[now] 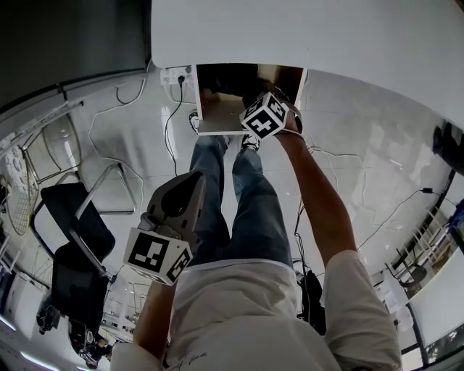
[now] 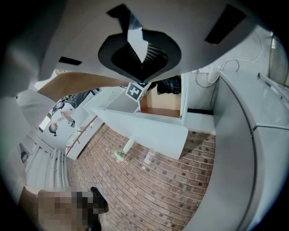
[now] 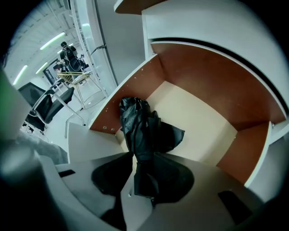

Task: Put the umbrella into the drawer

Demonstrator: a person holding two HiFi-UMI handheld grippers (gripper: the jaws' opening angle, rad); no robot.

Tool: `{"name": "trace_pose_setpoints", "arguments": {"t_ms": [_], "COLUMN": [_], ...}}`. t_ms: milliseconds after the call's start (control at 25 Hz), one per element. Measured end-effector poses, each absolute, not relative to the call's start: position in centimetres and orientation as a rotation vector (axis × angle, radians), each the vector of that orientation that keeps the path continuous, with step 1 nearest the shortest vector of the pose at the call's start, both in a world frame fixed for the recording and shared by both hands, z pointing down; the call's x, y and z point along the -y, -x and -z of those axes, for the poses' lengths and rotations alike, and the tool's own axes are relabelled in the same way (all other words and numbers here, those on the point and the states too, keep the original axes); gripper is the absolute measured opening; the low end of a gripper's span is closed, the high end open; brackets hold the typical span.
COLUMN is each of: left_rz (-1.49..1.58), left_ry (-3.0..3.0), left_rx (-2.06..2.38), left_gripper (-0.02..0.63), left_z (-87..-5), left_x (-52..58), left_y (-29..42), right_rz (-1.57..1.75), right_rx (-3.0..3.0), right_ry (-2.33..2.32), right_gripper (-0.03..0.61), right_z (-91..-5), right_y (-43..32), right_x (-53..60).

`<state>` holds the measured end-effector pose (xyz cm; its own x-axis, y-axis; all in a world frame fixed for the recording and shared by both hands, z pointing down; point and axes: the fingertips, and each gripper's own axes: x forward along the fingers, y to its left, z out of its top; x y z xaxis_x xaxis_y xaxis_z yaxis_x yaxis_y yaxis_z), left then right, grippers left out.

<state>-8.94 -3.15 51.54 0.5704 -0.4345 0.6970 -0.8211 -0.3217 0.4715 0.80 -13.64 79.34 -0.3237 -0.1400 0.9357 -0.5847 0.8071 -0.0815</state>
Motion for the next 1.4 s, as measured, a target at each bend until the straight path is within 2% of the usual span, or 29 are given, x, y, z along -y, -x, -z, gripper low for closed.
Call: {"name": "trace_pose_setpoints", "arguments": {"t_ms": [480, 880, 1400], "left_rz": [-0.543, -0.513, -0.469], "left_ry": [-2.013, -2.053, -2.104], "left_rx": [1.030, 1.066, 1.139], "left_gripper": [0.017, 0.017, 0.017], "left_z": [-49.3, -46.9, -43.4], "left_x": [2.9, 2.4, 2.9], "left_y": [7.1, 6.4, 5.3], "right_rz": [-0.613, -0.582, -0.603], "right_rx": [2.003, 2.088, 2.166], "right_ry": [-0.610, -0.677, -0.738], "right_gripper": [0.081, 0.033, 0.018], "right_z": [-73.8, -67.1, -60.3], "right_y": [-1.6, -2.3, -3.4], "right_x": [11.6, 10.6, 10.4]}}
